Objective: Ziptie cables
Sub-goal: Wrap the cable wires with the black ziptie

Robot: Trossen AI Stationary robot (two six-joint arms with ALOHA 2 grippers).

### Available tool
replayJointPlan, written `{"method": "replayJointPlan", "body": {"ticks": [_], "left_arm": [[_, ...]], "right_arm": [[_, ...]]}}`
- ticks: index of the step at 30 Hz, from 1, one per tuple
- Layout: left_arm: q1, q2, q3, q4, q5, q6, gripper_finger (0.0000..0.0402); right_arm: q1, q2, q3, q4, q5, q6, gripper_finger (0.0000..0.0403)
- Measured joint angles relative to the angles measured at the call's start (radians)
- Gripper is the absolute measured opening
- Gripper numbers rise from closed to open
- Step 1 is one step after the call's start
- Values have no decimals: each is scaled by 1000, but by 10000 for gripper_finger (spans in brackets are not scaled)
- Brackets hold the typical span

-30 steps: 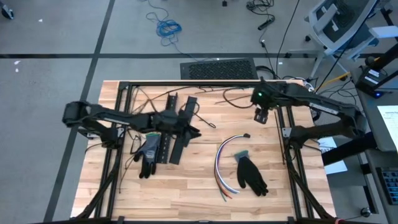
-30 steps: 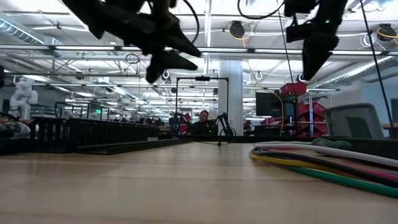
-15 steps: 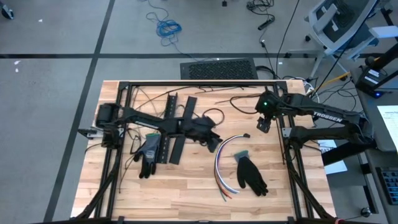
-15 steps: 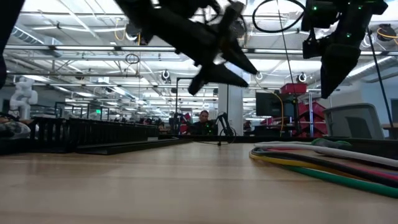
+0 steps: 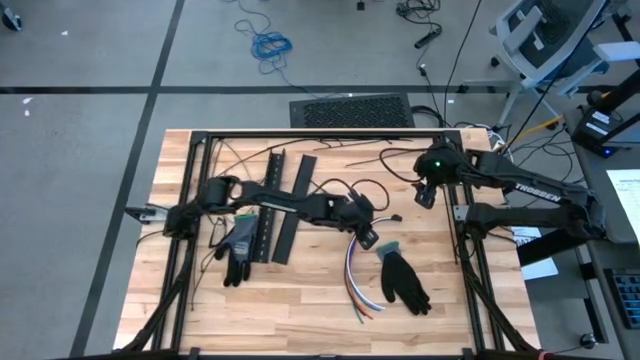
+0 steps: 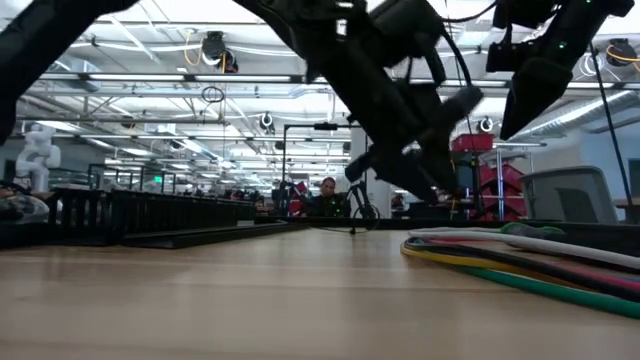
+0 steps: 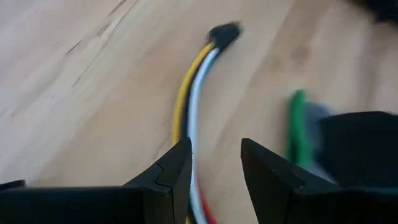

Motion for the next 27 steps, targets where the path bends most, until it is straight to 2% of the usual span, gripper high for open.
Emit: {"method": "replayJointPlan", "body": {"ticks": [7, 15, 18, 20, 22, 25, 27], "left_arm": [[-5, 93, 109, -69, -65, 1, 135], [-6, 138, 119, -116, -110, 1, 135], [-6, 152, 121, -118, -97, 5, 135], [-6, 152, 121, -119, -52, 23, 131], [-9, 154, 121, -122, -34, 46, 111], [-11, 155, 120, -116, -3, 60, 39], [-8, 155, 119, -115, 31, 55, 19]], "right_arm": [[0, -29, 0, 2, 1, -15, 224], [0, -50, 0, 3, 0, -15, 224], [0, -57, 0, 5, 0, -15, 224], [0, -60, 0, 7, 0, -16, 224], [0, -64, 0, 8, 0, -17, 224], [0, -67, 0, 12, 0, -19, 224], [0, -69, 1, 15, 0, -21, 224]]}}
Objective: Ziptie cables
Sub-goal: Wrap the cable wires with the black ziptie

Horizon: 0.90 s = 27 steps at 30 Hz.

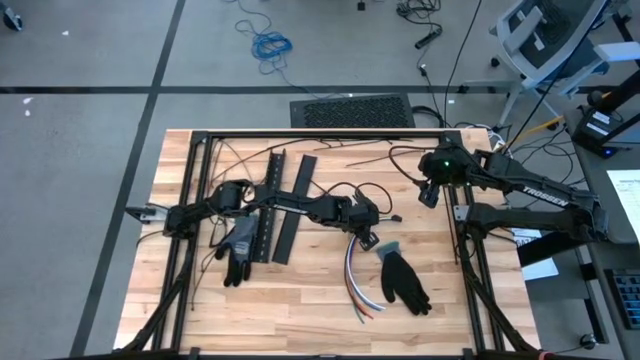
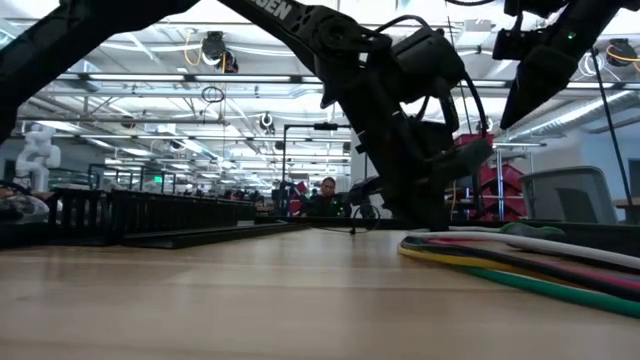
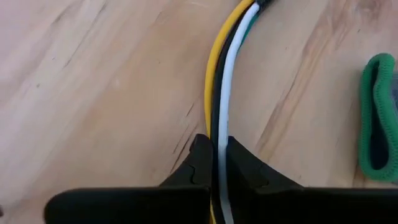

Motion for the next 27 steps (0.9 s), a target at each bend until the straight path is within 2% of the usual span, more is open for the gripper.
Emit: {"method": "replayJointPlan", "body": {"ticks": [4, 11, 13, 21, 27], "left_arm": [[-1, -5, -2, 8, 26, 5, 19], [7, -65, -10, -11, 210, 136, 17], [4, -95, -9, -17, 233, 165, 17], [-12, -173, -8, -302, 188, 232, 16], [-46, -273, -100, -344, 119, 233, 16]], "right_arm": [[0, -3, 0, 6, 0, -3, 224], [0, -5, 0, 55, 0, -17, 224], [0, -5, 0, 92, 1, -17, 224], [0, -5, 0, 152, 3, -18, 224], [0, -5, 0, 158, 32, -21, 224]]}}
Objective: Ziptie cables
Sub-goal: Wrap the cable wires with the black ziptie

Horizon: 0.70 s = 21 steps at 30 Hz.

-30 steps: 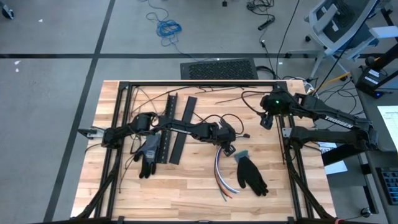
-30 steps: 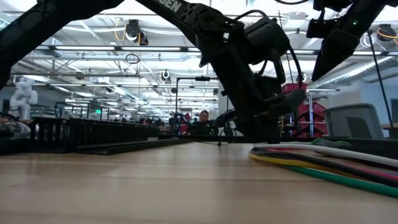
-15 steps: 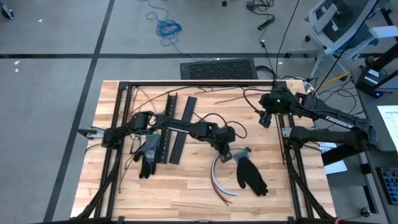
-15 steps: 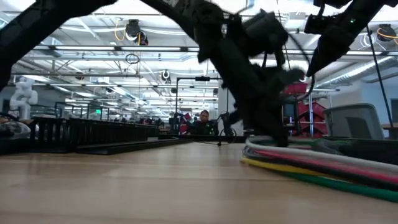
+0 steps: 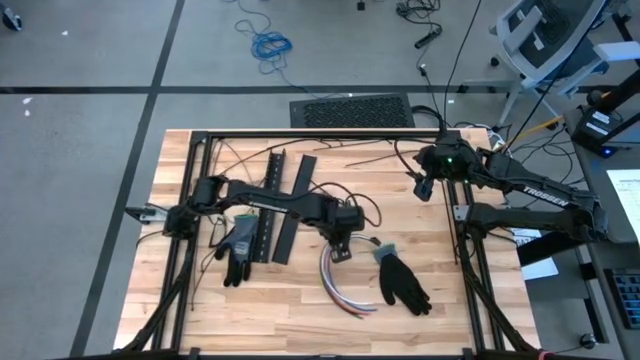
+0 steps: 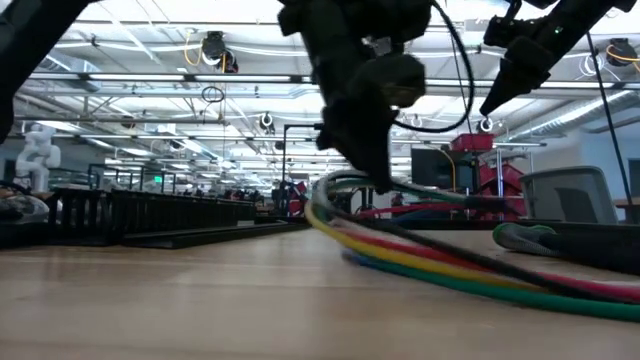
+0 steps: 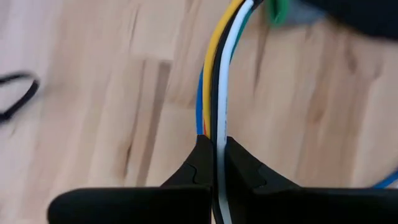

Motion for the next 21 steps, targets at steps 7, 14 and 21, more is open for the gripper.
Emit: {"method": "replayJointPlan", "body": {"ticks": [7, 14, 21], "left_arm": [[-44, -253, -387, 156, -98, -233, 15], [-44, -364, -712, 456, -146, -577, 15], [-15, -294, -738, 557, -180, -724, 15]], "right_arm": [[0, 0, 0, 4, 1, -1, 224], [0, 0, 0, 62, 0, -2, 224], [0, 0, 0, 109, 0, 49, 224]]}}
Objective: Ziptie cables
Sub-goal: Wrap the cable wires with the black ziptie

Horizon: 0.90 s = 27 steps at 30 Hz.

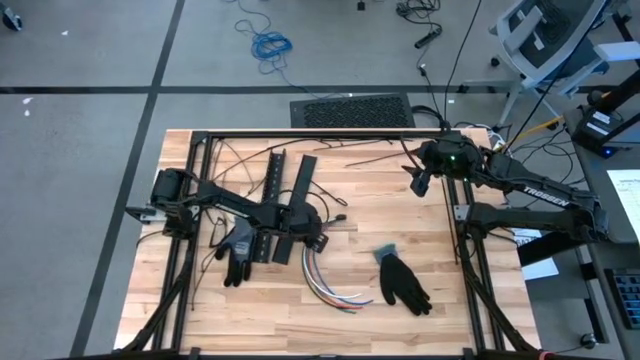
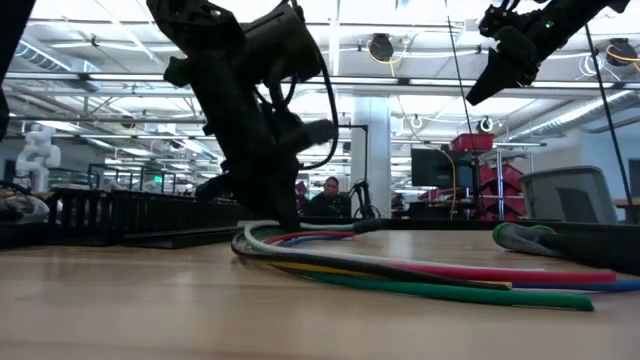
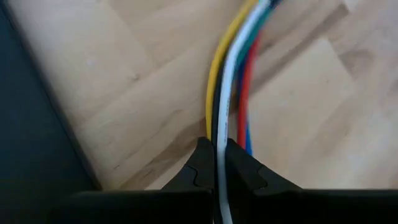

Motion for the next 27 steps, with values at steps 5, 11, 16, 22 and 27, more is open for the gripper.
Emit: {"method": "replayJointPlan", "body": {"ticks": [5, 11, 16, 22, 27], "left_arm": [[-4, 1, 0, 0, -19, -57, 15], [-9, 3, 0, 5, -106, -183, 15], [21, 3, 0, 62, -120, -188, 15], [36, 3, 0, 107, -112, -188, 15], [41, 3, 0, 105, -97, -184, 15]], "right_arm": [[0, 0, 0, 12, 0, 8, 224], [0, 1, 0, 50, 0, 8, 224], [0, 1, 0, 61, 0, 7, 224], [0, 1, 0, 61, 0, 8, 224], [0, 1, 0, 68, 0, 7, 224]]}}
